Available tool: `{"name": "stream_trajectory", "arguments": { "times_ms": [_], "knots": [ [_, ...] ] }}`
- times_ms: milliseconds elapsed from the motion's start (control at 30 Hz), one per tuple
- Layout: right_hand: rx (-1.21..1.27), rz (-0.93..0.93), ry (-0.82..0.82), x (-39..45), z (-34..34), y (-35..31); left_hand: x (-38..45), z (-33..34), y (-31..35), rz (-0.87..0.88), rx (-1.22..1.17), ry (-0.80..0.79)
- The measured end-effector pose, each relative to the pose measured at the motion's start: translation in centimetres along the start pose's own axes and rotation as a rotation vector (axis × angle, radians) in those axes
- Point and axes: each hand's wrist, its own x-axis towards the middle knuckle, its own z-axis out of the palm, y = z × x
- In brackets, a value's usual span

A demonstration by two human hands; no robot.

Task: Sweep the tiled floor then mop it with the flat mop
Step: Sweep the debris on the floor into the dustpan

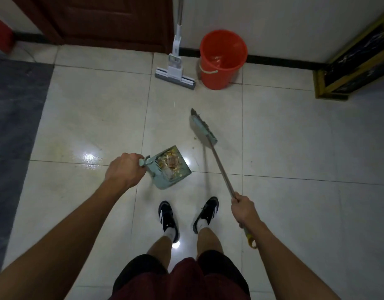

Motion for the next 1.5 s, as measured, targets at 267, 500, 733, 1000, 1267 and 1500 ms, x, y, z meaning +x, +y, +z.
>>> {"name": "stream_trajectory", "arguments": {
  "times_ms": [267, 500, 733, 1000, 1267, 1500],
  "knots": [
    [-0.333, -0.135, -0.023, 5.3, -0.4, -4.4, -0.2, 1.3, -0.8, -0.035, -0.005, 0.029],
    [-0.331, -0.045, -0.132, 3.2, 1.2, -3.6, 0.4, 1.1, -0.3, -0.021, -0.009, 0.029],
    [0.075, 0.166, -0.300, -2.0, 3.4, -0.1, -0.3, 1.3, 0.2, 0.015, -0.004, 0.008],
    [0.344, 0.201, -0.402, -6.2, 3.7, 1.6, -0.8, 0.5, -0.7, 0.039, -0.012, 0.005],
    [0.335, 0.179, -0.223, -6.5, 2.8, 3.0, -1.5, 0.2, -1.9, 0.062, 0.004, -0.008],
    [0.140, 0.130, -0.035, -4.6, 3.4, 2.0, -1.7, 0.2, -3.1, 0.055, 0.008, -0.018]
  ]
}}
